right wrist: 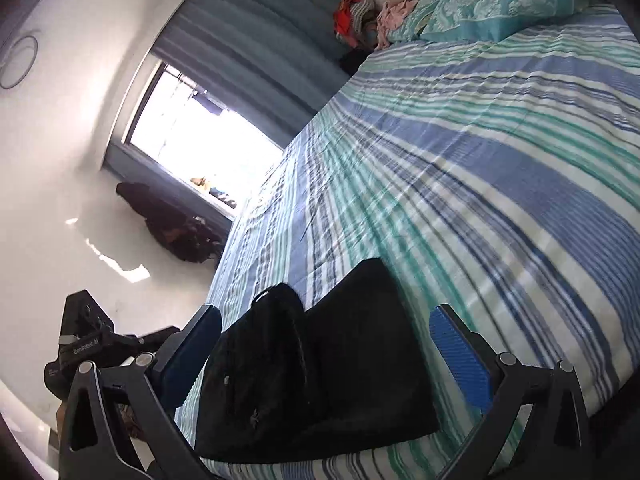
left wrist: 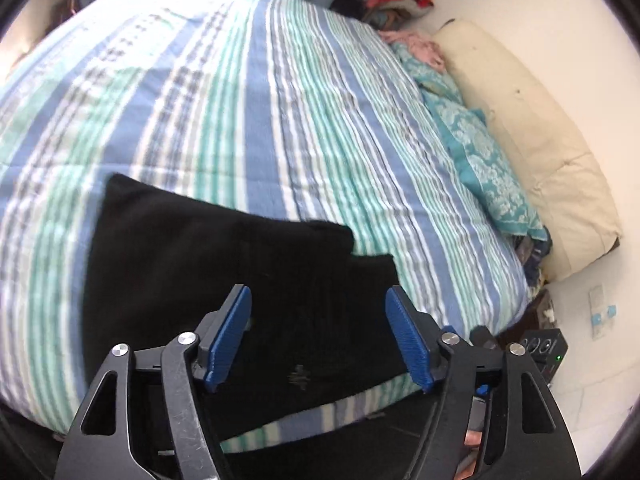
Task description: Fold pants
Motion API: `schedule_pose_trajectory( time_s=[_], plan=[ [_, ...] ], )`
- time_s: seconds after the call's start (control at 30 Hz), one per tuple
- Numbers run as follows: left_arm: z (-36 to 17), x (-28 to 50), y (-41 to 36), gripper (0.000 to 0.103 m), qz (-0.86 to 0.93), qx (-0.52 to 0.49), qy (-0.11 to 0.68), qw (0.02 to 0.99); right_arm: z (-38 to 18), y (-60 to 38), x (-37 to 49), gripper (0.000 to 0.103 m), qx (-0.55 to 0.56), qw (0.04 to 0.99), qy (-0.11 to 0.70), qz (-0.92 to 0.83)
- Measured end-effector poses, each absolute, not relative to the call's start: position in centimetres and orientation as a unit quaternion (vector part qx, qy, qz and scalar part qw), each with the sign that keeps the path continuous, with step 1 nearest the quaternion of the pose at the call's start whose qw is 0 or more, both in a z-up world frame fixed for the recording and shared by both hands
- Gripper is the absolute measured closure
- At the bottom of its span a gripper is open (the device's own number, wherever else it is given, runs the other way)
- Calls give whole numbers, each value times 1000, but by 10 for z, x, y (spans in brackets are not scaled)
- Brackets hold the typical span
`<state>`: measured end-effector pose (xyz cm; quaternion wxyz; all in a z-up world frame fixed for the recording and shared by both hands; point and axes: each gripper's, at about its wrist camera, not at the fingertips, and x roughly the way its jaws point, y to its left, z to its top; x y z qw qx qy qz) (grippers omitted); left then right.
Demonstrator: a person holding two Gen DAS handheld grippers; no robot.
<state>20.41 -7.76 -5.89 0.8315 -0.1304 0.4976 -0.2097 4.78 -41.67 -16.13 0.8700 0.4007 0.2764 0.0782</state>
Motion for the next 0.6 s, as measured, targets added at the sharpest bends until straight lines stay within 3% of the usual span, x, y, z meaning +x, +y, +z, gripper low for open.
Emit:
schedule_pose_trajectory(
  time_s=[0.2,0.4,0.5,0.6],
  plan=[
    [-79,194,33,26,-75,-93,461,879,-170,-354,96,1,394,788,365,301],
    [-138,168,98,26,15,-159,485,860,-188,-339,147,10,339,736,484,330],
    [-159,160,108,26,38,-166,495,852,-197,-338,158,17,330,711,515,346],
    [-166,160,112,26,44,-166,502,848,-199,-334,161,18,304,703,536,355]
  ],
)
